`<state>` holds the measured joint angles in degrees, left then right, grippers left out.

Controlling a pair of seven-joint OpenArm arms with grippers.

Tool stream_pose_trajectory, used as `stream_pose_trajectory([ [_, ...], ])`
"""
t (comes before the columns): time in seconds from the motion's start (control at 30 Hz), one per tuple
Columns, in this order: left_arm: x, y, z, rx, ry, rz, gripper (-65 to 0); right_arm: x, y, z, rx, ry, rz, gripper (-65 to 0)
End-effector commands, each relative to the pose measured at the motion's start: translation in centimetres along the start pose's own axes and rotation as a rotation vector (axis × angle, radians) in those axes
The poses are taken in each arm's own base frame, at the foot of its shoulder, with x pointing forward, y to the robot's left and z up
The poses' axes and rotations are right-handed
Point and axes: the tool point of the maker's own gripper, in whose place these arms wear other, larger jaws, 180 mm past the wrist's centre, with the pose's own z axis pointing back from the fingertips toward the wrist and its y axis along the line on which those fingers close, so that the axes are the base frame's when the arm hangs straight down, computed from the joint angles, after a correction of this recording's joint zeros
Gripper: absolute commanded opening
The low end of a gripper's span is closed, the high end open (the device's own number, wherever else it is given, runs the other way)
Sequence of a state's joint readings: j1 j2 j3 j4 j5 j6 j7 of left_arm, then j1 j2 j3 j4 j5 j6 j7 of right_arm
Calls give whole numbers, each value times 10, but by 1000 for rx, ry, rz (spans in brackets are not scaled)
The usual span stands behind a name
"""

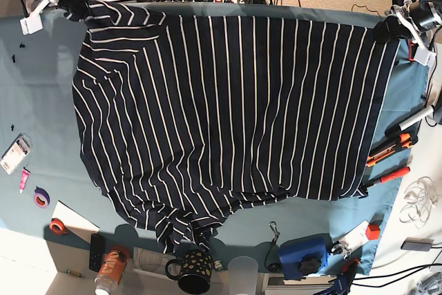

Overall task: Layout the t-shirt on the table in an organized manner, then fold the t-shirt properly
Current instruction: 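Lay the shirt flat on the table with both grippers, spreading it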

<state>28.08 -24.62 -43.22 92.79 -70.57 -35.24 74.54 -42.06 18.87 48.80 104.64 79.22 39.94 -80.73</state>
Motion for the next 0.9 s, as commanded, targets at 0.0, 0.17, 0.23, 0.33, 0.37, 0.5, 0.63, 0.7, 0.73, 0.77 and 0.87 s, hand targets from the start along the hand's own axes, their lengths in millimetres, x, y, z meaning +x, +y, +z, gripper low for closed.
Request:
stream_pose_trajectory([
  [0.0,4,3,6,16,-5,-4,-650,14,1,4,0,-35,28,-650],
  [0.17,4,1,6,16,6,-14,-650,32,2,-1,8,-88,52,-650],
  [0.23,2,1,7,16,17,-17,-650,31,2,-1,9,-89,47,-650],
  [0.33,-1,1,7,19,23,-13,-650,26,-2,5,-14,-111,13,-650],
  [0.37,-2,2,8,21,26,-10,-650,26,-5,11,-34,-130,-1,-650],
  [0.5,-6,7,15,41,28,1,-650,36,-20,42,-111,-256,-44,-650],
  [0.63,-10,20,35,93,9,40,-650,38,-33,76,-195,-324,-63,-650],
  [0.7,-9,22,47,99,-24,61,-650,34,-37,86,-227,-323,-69,-650],
  [0.73,-10,24,52,106,-32,68,-650,31,-38,88,-236,-317,-72,-650],
  [0.77,-12,26,56,117,-34,69,-650,28,-38,90,-241,-306,-75,-650],
  [0.87,-16,28,60,126,-31,78,-650,26,-38,91,-243,-298,-78,-650],
])
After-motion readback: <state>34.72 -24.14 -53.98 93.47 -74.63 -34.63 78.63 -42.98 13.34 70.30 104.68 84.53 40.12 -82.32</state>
